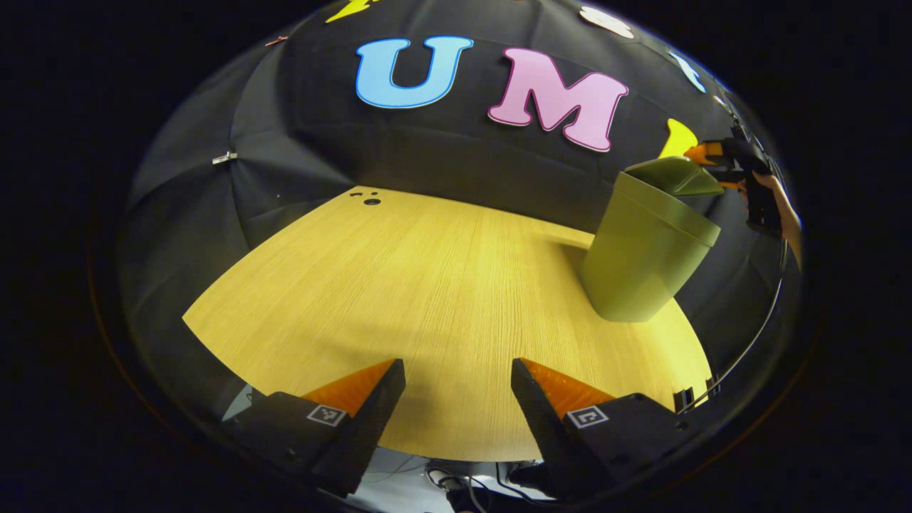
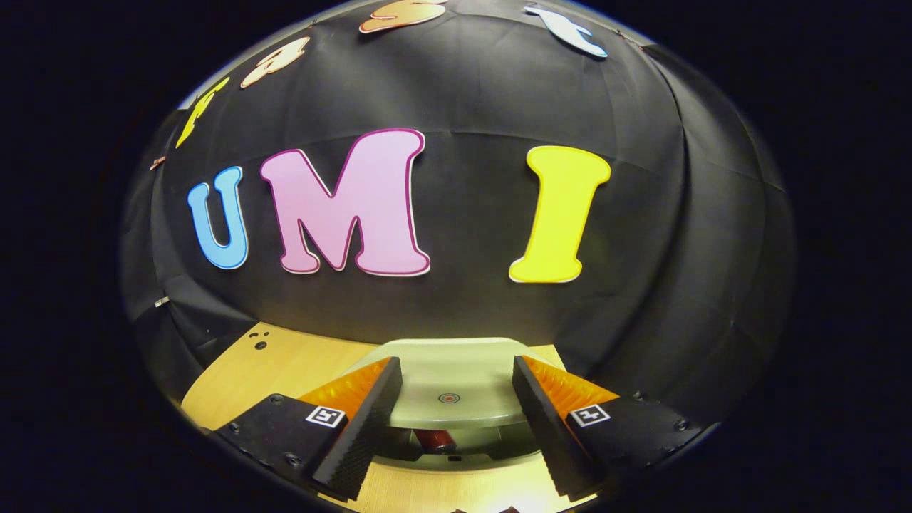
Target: Press the lid of the desktop garbage bin to open it, pick up the crumpled paper on the desktop and throw it into the bin, then pick up the pop can on the desktop and drop it into the bin, and finally close the garbage bin lid.
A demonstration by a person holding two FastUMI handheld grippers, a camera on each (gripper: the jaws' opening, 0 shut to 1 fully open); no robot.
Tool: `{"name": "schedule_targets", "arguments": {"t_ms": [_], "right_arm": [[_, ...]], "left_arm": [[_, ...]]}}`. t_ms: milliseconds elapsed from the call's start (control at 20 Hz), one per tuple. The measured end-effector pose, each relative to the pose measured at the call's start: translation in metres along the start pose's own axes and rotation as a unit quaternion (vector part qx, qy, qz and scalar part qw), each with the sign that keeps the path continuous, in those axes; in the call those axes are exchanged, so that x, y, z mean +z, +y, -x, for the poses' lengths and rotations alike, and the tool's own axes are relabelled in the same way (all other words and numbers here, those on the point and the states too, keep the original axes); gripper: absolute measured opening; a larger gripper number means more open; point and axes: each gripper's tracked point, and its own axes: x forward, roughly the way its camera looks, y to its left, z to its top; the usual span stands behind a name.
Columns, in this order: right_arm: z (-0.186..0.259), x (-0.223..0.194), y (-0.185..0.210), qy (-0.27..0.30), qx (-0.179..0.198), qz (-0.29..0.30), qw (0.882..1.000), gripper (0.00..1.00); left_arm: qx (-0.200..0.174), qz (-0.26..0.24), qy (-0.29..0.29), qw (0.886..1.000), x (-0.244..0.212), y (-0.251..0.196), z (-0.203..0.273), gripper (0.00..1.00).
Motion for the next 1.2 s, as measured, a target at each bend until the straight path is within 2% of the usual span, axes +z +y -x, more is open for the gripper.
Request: {"name": "schedule_targets", "arguments": {"t_ms": [350,600,1200], "right_arm": [[0.007,-0.041,-0.003,0.017,-0.017,0.004,1.000,0.98],[0.010,-0.063,-0.004,0.038,-0.020,-0.023,0.999,0.98],[0.016,-0.070,0.001,0.014,-0.018,0.006,1.000,1.00]], "left_arm": [[-0.014,-0.020,-0.018,1.000,0.008,0.001,0.007,0.96],[-0.019,-0.027,-0.013,0.999,-0.001,0.004,0.014,0.96],[-0.021,-0.030,0.011,0.999,-0.034,-0.005,0.021,0.96]]}}
